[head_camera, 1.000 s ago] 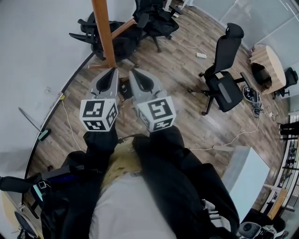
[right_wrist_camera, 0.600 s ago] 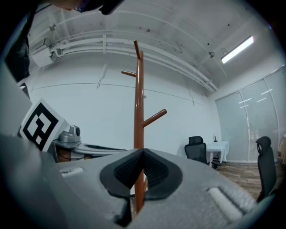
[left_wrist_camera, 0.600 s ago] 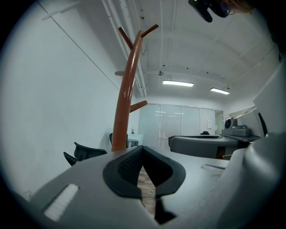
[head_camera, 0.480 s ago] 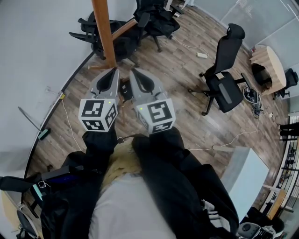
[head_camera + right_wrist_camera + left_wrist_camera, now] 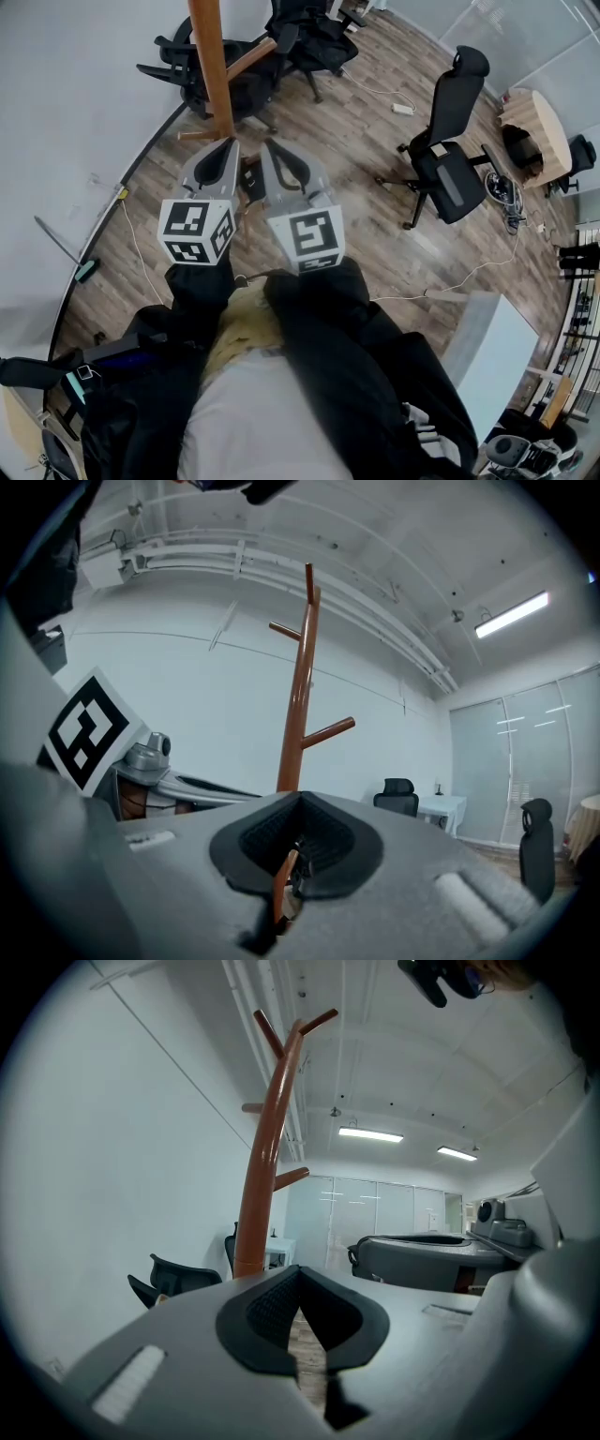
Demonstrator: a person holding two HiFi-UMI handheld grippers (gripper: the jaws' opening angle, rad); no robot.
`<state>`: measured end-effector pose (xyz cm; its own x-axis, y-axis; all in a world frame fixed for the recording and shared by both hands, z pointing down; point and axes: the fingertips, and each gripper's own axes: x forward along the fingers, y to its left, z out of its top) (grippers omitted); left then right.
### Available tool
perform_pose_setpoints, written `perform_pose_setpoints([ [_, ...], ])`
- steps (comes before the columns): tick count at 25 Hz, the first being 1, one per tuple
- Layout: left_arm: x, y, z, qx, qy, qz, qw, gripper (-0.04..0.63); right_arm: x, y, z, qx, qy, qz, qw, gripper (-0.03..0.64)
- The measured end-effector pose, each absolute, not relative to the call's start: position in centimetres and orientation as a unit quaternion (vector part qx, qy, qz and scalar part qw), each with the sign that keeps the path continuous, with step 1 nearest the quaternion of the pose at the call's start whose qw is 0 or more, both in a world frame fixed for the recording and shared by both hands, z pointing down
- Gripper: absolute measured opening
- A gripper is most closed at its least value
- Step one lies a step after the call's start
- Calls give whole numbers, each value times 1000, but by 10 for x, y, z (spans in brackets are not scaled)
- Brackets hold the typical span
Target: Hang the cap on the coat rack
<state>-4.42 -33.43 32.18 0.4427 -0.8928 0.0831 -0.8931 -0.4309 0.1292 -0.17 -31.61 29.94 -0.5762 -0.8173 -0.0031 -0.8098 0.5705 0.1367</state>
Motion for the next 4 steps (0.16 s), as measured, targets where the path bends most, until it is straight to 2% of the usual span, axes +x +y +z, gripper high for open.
perform_pose_setpoints([
  [4, -45, -333, 324, 846, -527, 2, 79, 0, -2, -315, 300, 464, -883, -61, 29, -8],
])
